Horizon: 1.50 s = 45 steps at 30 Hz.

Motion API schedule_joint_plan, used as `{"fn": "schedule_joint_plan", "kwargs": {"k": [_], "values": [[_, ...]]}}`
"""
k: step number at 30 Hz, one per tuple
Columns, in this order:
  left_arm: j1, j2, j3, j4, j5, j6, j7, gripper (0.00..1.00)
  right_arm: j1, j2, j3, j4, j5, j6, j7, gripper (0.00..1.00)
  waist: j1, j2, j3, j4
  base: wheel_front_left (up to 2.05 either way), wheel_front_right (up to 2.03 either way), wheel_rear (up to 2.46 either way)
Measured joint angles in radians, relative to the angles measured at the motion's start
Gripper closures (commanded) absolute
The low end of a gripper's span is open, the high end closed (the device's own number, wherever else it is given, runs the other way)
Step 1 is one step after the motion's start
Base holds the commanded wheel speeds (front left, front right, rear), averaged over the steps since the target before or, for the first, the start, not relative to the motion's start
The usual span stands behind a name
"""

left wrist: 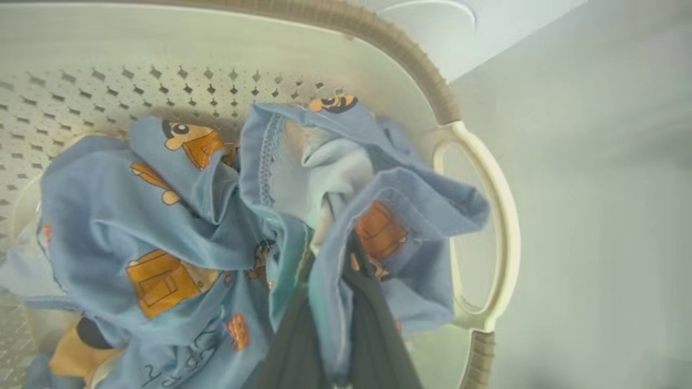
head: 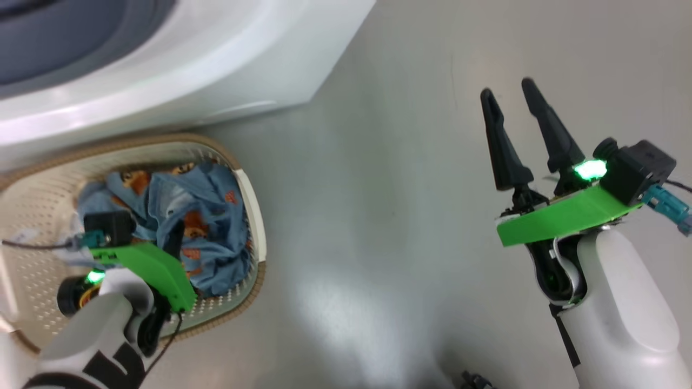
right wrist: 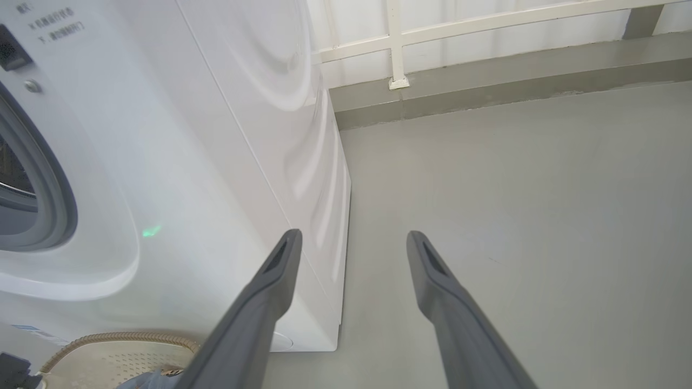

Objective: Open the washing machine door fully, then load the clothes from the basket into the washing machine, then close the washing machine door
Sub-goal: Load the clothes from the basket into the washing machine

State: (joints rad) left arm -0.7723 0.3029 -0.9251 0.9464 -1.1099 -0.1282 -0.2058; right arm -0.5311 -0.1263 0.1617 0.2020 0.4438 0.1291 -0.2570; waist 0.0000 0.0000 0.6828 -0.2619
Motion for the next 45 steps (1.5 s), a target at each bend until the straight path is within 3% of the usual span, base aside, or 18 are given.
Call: {"fn": "schedule_joint_plan", "kwargs": {"k": [9,13,22,32,45], "values": [[0.079,0.015,-0.006,-0.087,-0.050,0.000,-0.042,1.00,0.053,-0.018,0.004,0.030,0.005,0.000,0.000,0.00,0.0000,0.0000,-0.129,0.037,0.00,0.00,0.00],[0.109,0.020,0.055,-0.141,-0.041,0.000,-0.042,1.00,0.073,-0.029,0.002,0.039,0.007,0.000,0.000,0.00,0.0000,0.0000,-0.183,0.056,0.00,0.00,0.00],[0.238,0.007,0.292,-0.288,0.111,0.000,-0.042,1.00,0.121,-0.038,-0.006,0.060,0.007,0.000,0.000,0.00,0.0000,0.0000,-0.291,0.097,0.00,0.00,0.00],[0.389,-0.055,0.509,-0.468,0.303,0.001,-0.042,1.00,0.181,-0.060,-0.011,0.078,0.011,0.000,0.000,0.00,0.0000,0.0000,-0.412,0.135,0.00,0.00,0.00],[0.529,-0.085,0.623,-0.666,0.449,0.067,-0.045,1.00,0.230,-0.070,-0.012,0.089,0.035,0.000,0.000,0.00,0.0000,0.0000,-0.526,0.173,0.00,0.00,0.00]]}}
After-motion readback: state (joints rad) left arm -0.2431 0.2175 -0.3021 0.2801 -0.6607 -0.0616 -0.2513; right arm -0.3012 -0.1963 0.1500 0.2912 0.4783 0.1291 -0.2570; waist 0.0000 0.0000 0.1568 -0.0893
